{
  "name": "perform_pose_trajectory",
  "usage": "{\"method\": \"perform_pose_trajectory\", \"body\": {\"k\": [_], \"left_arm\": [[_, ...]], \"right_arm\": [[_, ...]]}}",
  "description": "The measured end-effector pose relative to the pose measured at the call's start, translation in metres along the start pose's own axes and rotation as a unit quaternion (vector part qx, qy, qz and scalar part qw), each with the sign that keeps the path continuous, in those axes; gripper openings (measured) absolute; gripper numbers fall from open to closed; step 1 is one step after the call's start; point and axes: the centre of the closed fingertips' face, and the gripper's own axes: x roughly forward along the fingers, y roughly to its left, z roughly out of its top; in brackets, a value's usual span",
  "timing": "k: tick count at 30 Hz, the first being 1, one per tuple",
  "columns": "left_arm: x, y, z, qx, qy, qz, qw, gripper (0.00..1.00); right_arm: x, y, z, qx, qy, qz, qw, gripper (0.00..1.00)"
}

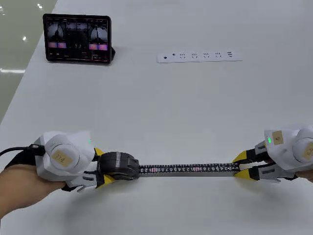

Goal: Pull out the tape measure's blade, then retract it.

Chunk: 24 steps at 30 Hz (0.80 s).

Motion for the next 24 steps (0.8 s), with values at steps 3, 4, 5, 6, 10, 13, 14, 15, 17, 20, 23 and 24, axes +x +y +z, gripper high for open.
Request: {"method": "perform_pose_trajectory", "body": {"k": [3,4,5,6,10,13,14,15,17,20,23,24], "left_arm": [[-0.0001,-0.0004,0.0001,-0.003,0.001,0.001,1.0,0.29],[-0.0002,-0.0005,-0.0003,-0.008,0.001,0.001,1.0,0.29],[-0.0002,-0.0003,-0.0003,-0.011,0.002,0.002,0.9999,0.29],[-0.0001,-0.0002,-0.0003,-0.012,0.002,0.002,0.9999,0.29],[-0.0005,-0.0001,-0.001,-0.02,0.003,0.003,0.9998,0.29],[-0.0008,-0.0004,-0.0004,-0.029,0.0,0.005,0.9996,0.3],[-0.001,-0.0011,-0.0004,-0.032,0.0,0.005,0.9995,0.31],[-0.0012,-0.0014,-0.0003,-0.032,0.0,0.006,0.9995,0.31],[-0.0015,-0.0028,-0.0001,-0.032,0.001,0.006,0.9995,0.33],[-0.0033,-0.0033,0.0008,-0.038,-0.001,0.006,0.9993,0.35],[-0.0043,-0.004,0.0016,-0.043,-0.003,0.009,0.999,0.37],[-0.0043,-0.0041,0.0026,-0.046,-0.006,0.011,0.9988,0.38]], "right_arm": [[0.0002,0.0,0.001,0.0,0.002,0.001,1.0,0.12],[0.0001,0.0001,0.0012,0.0,0.002,0.001,1.0,0.12],[0.0002,-0.0001,0.0016,0.001,0.003,0.001,1.0,0.12],[0.0001,-0.0001,0.0017,0.002,0.003,0.001,1.0,0.12],[-0.0001,0.0,0.0041,0.02,-0.002,0.002,0.9998,0.14],[0.0009,-0.0001,0.0053,0.021,-0.003,0.004,0.9998,0.15],[0.0011,-0.0005,0.0064,0.025,-0.005,0.004,0.9997,0.16],[0.0013,-0.001,0.0068,0.026,-0.006,0.003,0.9996,0.17],[0.0013,-0.0018,0.0073,0.026,-0.007,0.002,0.9996,0.17],[0.0007,-0.0023,0.0087,0.029,-0.01,0.001,0.9995,0.18],[-0.0009,-0.0029,0.0096,0.037,-0.014,-0.002,0.9992,0.21],[-0.002,-0.003,0.0101,0.04,-0.016,-0.003,0.9991,0.21]]}}
